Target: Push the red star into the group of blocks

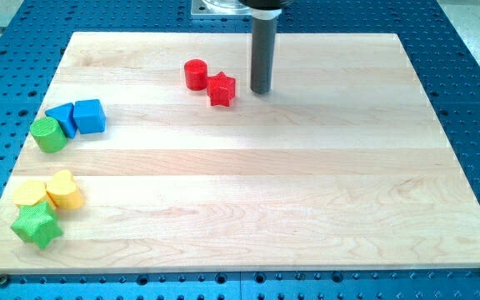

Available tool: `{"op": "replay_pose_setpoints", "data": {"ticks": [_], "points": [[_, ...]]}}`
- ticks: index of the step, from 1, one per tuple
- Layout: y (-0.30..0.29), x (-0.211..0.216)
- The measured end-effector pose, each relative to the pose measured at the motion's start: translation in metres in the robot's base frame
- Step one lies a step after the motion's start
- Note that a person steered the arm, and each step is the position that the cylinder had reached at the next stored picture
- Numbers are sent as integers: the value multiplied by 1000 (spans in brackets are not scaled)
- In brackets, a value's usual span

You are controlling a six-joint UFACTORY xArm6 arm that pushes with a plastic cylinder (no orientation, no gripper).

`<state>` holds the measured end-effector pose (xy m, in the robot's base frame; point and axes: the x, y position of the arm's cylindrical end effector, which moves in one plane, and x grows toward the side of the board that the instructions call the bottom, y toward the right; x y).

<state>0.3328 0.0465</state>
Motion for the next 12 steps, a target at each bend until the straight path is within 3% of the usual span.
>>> {"op": "replay_pose_setpoints", "data": {"ticks": [2,4,6,8,9,10,11,12], "points": [[-7,-37],[-90,75],[-102,22],[-205,107],[-205,76],[-241,88],[-240,150],[-220,172]]}}
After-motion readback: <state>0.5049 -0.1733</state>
